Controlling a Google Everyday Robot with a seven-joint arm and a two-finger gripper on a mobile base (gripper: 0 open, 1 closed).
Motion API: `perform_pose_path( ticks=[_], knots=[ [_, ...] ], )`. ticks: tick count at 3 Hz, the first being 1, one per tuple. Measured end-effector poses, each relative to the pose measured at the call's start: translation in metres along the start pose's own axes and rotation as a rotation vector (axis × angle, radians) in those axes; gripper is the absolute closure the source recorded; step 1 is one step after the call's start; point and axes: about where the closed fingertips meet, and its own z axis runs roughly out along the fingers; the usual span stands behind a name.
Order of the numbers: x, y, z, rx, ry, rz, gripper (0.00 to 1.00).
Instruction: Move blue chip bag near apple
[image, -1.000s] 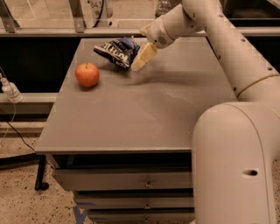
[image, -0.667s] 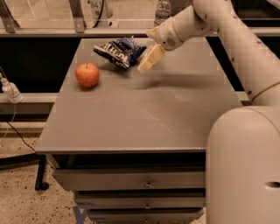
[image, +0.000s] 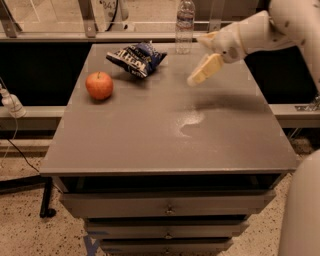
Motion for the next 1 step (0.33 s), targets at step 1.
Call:
perform_pose_path(
  ticks=[1],
  knots=[
    [0.0079,-0.0009,-0.0109,0.014,0.0,0.011,0.0]
  ],
)
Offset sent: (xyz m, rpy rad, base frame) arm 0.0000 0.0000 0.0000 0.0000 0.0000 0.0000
